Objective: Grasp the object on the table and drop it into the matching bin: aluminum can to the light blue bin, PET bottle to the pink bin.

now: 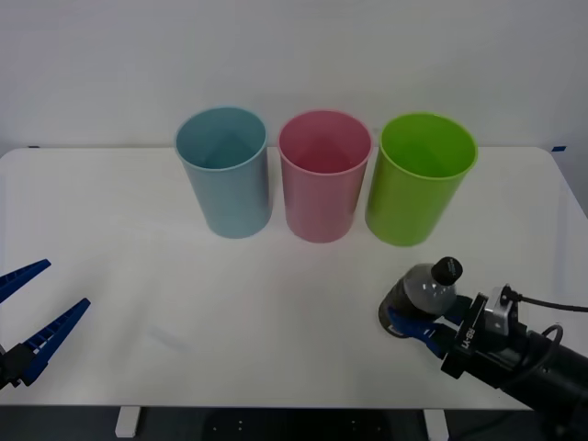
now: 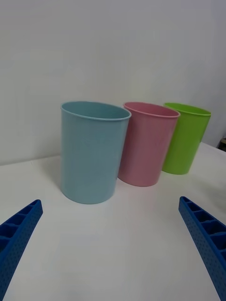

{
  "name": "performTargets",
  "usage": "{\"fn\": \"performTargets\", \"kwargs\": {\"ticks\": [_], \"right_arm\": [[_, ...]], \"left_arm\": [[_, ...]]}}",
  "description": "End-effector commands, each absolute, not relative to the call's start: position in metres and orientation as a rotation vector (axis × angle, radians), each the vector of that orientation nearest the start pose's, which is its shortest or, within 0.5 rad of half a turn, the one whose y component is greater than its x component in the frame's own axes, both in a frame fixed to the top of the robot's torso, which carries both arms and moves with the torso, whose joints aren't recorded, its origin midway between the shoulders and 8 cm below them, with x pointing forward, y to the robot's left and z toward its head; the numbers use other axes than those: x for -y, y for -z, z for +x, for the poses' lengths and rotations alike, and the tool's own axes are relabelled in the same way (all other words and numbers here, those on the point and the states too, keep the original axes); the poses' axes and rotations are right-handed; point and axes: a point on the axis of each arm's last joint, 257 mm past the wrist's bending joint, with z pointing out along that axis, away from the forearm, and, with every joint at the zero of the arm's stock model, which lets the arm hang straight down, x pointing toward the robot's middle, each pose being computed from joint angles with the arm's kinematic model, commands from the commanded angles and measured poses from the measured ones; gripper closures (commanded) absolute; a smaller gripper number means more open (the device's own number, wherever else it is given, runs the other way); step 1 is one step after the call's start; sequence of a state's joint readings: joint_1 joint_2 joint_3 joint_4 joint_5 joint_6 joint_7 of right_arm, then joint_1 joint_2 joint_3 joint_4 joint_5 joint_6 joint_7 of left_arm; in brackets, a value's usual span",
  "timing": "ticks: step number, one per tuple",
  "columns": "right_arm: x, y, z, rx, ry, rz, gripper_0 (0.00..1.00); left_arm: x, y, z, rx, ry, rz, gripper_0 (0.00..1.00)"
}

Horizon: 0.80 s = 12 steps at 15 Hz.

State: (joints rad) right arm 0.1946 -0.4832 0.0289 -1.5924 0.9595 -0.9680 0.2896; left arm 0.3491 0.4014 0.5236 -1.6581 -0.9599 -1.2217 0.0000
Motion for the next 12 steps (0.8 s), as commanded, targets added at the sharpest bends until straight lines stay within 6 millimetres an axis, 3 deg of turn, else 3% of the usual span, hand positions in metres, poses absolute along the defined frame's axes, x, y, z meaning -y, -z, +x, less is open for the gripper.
{"fn": "performTargets", "kwargs": {"ticks": [1,4,12], "right_arm": [[0.175,0.214,0.386,-1.41,-0.692,-0.708,1.0],[0.185,0.184,0.392,-1.397,-0.722,-0.65,1.0],[0.181,0.101,0.396,-1.347,-0.804,-0.621,1.0]], "left_arm": [[-0.33,0.169,0.342,-1.441,0.567,0.465,0.0],[-0.33,0.169,0.342,-1.441,0.567,0.465,0.0],[-0.33,0.169,0.342,-1.441,0.567,0.465,0.0]]}}
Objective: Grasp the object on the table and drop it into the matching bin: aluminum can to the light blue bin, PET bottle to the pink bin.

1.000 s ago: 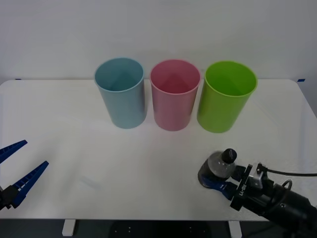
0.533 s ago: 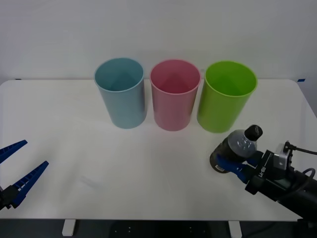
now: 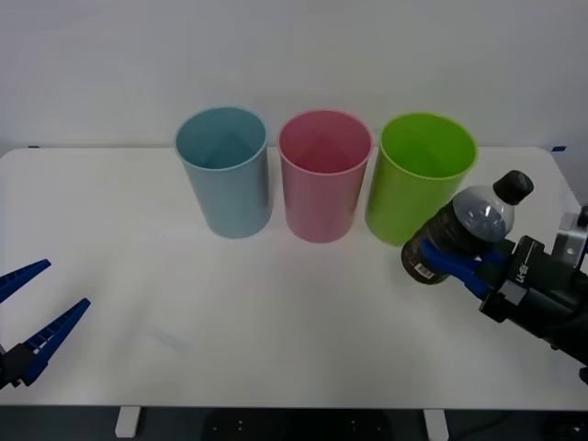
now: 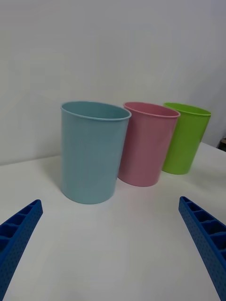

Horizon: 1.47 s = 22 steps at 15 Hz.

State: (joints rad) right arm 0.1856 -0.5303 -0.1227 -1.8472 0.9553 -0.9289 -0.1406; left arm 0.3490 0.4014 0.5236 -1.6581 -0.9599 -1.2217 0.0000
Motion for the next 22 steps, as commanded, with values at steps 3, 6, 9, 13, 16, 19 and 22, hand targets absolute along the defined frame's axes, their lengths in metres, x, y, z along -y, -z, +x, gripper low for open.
{"fn": "performTargets", "kwargs": {"ticks": [3,6,9,13,16,19,22], "right_arm": [[0.171,0.076,0.41,-1.302,-0.746,-0.684,1.0],[0.157,0.054,0.431,-1.286,-0.735,-0.685,1.0],[0.14,0.036,0.449,-1.282,-0.741,-0.678,1.0],[0.122,0.022,0.468,-1.274,-0.742,-0.68,1.0],[0.11,0.021,0.487,-1.278,-0.726,-0.711,1.0],[0.099,0.02,0.508,-1.286,-0.726,-0.718,1.0],[0.09,0.018,0.529,-1.29,-0.696,-0.724,1.0]], "left_arm": [[-0.33,0.169,0.342,-1.441,0.567,0.465,0.0],[-0.33,0.169,0.342,-1.441,0.567,0.465,0.0],[-0.33,0.169,0.342,-1.441,0.567,0.465,0.0],[-0.33,0.169,0.342,-1.441,0.567,0.465,0.0],[-0.33,0.169,0.342,-1.441,0.567,0.465,0.0],[-0.33,0.169,0.342,-1.441,0.567,0.465,0.0],[-0.33,0.169,0.342,-1.441,0.567,0.465,0.0]]}}
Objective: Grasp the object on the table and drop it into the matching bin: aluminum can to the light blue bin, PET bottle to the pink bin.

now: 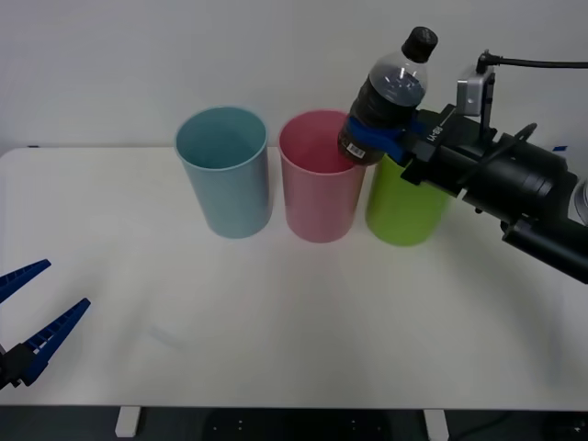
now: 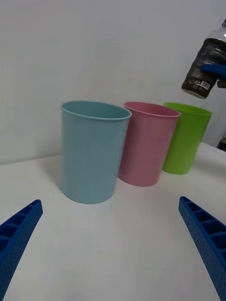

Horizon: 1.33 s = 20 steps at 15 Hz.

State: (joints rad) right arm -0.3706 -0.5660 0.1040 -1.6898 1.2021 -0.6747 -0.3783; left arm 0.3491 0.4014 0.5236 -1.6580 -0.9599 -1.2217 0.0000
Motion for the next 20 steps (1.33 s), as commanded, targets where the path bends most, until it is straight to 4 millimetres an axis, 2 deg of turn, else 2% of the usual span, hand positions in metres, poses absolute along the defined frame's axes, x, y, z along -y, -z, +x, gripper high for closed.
{"fn": "performTargets", "kwargs": {"ticks": [1,9,16,17,18,19,20], "right_arm": [[0.085,0.019,0.537,-1.297,-0.699,-0.722,1.0],[0.056,0.029,0.585,-1.336,-0.642,-0.712,1.0],[0.048,0.031,0.592,-1.337,-0.633,-0.706,1.0],[0.049,0.031,0.593,-1.335,-0.625,-0.709,0.83],[0.049,0.03,0.593,-1.333,-0.622,-0.709,0.12],[0.049,0.03,0.593,-1.333,-0.622,-0.709,0.0],[0.05,0.03,0.593,-1.332,-0.618,-0.71,0.0]], "left_arm": [[-0.33,0.169,0.342,-1.441,0.567,0.465,0.0],[-0.33,0.169,0.342,-1.441,0.567,0.465,0.0],[-0.33,0.169,0.342,-1.441,0.567,0.465,0.0],[-0.33,0.169,0.342,-1.441,0.567,0.465,0.0],[-0.33,0.169,0.342,-1.441,0.567,0.465,0.0],[-0.33,0.169,0.342,-1.441,0.567,0.465,0.0],[-0.33,0.169,0.342,-1.441,0.567,0.465,0.0]]}}
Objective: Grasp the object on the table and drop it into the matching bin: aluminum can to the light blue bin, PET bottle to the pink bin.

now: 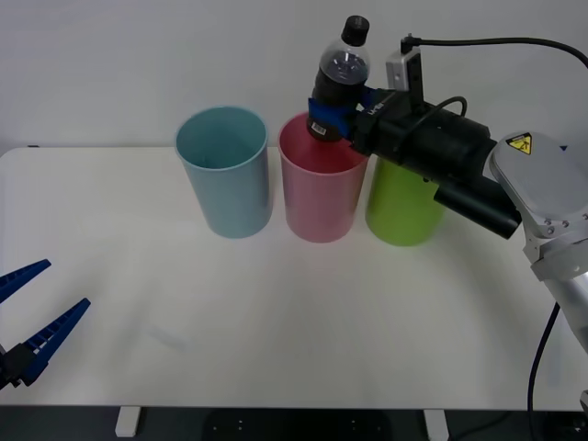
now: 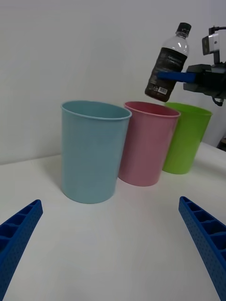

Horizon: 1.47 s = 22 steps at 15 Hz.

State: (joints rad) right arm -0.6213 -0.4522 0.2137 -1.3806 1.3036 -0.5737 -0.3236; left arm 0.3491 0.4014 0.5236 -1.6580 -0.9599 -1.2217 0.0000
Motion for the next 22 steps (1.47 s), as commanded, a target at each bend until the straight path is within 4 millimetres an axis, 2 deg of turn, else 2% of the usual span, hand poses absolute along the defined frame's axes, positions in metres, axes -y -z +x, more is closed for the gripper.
{"fn": "performTargets", "kwargs": {"ticks": [1,5,9,15,22], "right_arm": [[0.051,0.03,0.593,-1.331,-0.618,-0.709,0.0],[0.054,0.028,0.594,-1.328,-0.615,-0.706,0.0],[0.066,0.031,0.583,-1.321,-0.612,-0.703,0.0],[0.09,0.034,0.544,-1.29,-0.603,-0.707,0.0],[0.137,0.049,0.484,-1.293,-0.551,-0.708,0.0]], "left_arm": [[-0.33,0.169,0.342,-1.441,0.567,0.465,0.0],[-0.33,0.169,0.342,-1.441,0.567,0.465,0.0],[-0.33,0.169,0.342,-1.441,0.567,0.465,0.0],[-0.33,0.169,0.342,-1.441,0.567,0.465,0.0],[-0.33,0.169,0.342,-1.441,0.567,0.465,0.0]]}}
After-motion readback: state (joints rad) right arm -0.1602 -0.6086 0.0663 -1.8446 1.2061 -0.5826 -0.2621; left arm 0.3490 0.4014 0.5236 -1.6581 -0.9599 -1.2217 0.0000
